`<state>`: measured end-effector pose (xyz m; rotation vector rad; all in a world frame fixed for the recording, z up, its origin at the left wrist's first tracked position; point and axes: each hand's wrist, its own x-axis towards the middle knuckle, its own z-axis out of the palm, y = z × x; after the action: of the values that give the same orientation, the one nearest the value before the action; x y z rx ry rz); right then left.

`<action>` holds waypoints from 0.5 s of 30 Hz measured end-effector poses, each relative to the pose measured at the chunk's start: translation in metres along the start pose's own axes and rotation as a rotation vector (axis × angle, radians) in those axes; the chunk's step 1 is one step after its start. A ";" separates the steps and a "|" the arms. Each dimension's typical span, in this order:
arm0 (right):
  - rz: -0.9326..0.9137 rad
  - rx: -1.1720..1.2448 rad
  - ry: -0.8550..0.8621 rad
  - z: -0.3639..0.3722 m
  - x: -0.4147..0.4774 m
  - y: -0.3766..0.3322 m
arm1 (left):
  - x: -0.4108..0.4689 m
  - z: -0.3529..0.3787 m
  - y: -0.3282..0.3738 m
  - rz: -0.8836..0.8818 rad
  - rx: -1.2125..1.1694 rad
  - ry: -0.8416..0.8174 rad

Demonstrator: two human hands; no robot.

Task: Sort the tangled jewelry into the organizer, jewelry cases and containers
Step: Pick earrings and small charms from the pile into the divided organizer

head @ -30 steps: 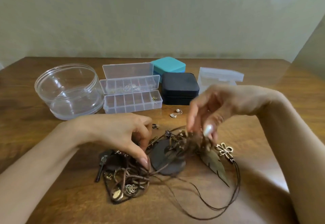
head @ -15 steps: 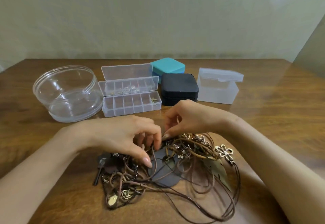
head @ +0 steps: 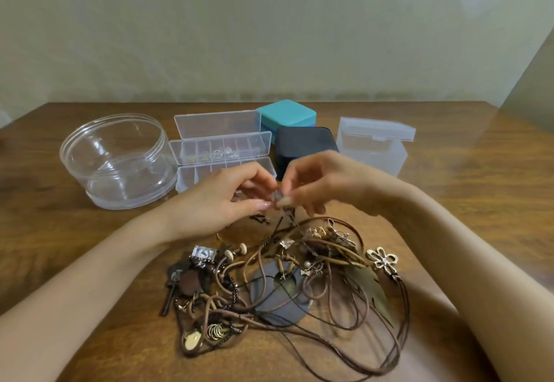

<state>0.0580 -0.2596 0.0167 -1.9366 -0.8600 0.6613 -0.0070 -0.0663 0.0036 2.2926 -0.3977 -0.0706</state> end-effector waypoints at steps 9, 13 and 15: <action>-0.027 0.512 0.084 -0.007 0.003 0.002 | -0.006 0.006 0.018 -0.160 -0.637 -0.139; -0.036 0.548 0.079 -0.008 0.005 0.006 | -0.006 0.004 0.018 -0.148 -0.590 -0.135; -0.053 0.584 0.103 -0.008 0.007 0.008 | -0.006 0.004 0.018 -0.163 -0.575 -0.164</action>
<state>0.0699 -0.2611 0.0129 -1.4030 -0.5689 0.6828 -0.0183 -0.0790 0.0131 1.7486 -0.2321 -0.4047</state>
